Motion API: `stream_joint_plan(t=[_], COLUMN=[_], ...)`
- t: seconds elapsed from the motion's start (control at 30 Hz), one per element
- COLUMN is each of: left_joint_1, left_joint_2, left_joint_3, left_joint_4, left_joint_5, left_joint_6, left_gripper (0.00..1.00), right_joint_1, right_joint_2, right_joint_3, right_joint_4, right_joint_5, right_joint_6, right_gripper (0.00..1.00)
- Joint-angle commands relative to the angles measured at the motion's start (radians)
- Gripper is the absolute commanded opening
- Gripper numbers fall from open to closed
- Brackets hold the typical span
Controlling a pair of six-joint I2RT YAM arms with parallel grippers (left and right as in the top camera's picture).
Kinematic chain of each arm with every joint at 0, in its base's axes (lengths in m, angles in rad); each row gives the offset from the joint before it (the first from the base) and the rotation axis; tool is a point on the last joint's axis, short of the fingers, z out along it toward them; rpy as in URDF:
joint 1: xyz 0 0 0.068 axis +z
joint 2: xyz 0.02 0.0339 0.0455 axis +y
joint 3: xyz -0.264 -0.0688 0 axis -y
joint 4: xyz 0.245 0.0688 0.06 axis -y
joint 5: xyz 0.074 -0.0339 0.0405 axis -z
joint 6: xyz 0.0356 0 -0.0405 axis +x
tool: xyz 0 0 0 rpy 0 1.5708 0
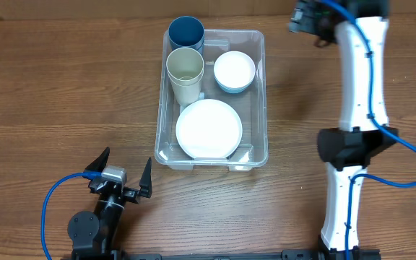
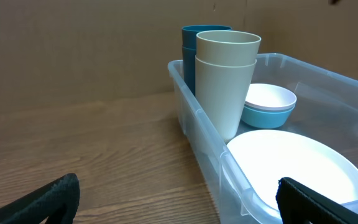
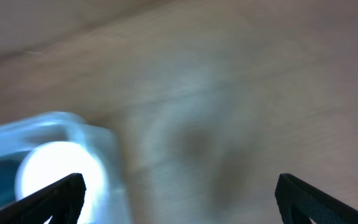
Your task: Pack container
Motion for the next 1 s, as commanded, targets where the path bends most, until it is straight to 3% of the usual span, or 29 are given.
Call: stream_joint_plan(t=[0.0, 0.2, 0.37, 0.4, 0.47, 0.53, 0.77, 0.97], left_joint_1=[0.007, 0.007, 0.007, 0.007, 0.007, 0.007, 0.007, 0.007], left_joint_2=[-0.013, -0.013, -0.013, -0.013, -0.013, -0.013, -0.013, -0.013], left_joint_3=[-0.004, -0.004, -0.004, -0.004, -0.004, -0.004, -0.004, -0.004], left_joint_4=[0.001, 0.001, 0.001, 0.001, 0.001, 0.0, 0.001, 0.001], left_joint_5=[-0.007, -0.007, -0.007, -0.007, -0.007, -0.007, -0.007, -0.007], left_joint_6=[-0.014, -0.013, -0.014, -0.014, -0.013, -0.014, -0.014, -0.014], left_gripper=[1.0, 1.0, 1.0, 1.0, 1.0, 1.0, 1.0, 1.0], right_joint_1=[0.047, 0.058, 0.043, 0.035, 0.009, 0.002, 0.001, 0.001], right_joint_2=[-0.196, -0.825, -1.342, -1.416, -1.631, -1.786, -2.203, -2.316], right_joint_3=[-0.157, -0.983, -1.548, -1.642, -1.934, -2.134, -2.594, -2.804], right_joint_4=[0.197, 0.96, 1.078, 1.138, 1.415, 1.55, 1.586, 1.589], right_joint_5=[0.047, 0.004, 0.003, 0.003, 0.003, 0.003, -0.095, -0.149], right_joint_6=[0.024, 0.056, 0.063, 0.064, 0.066, 0.066, 0.095, 0.095], right_gripper=[1.0, 1.0, 1.0, 1.0, 1.0, 1.0, 1.0, 1.0])
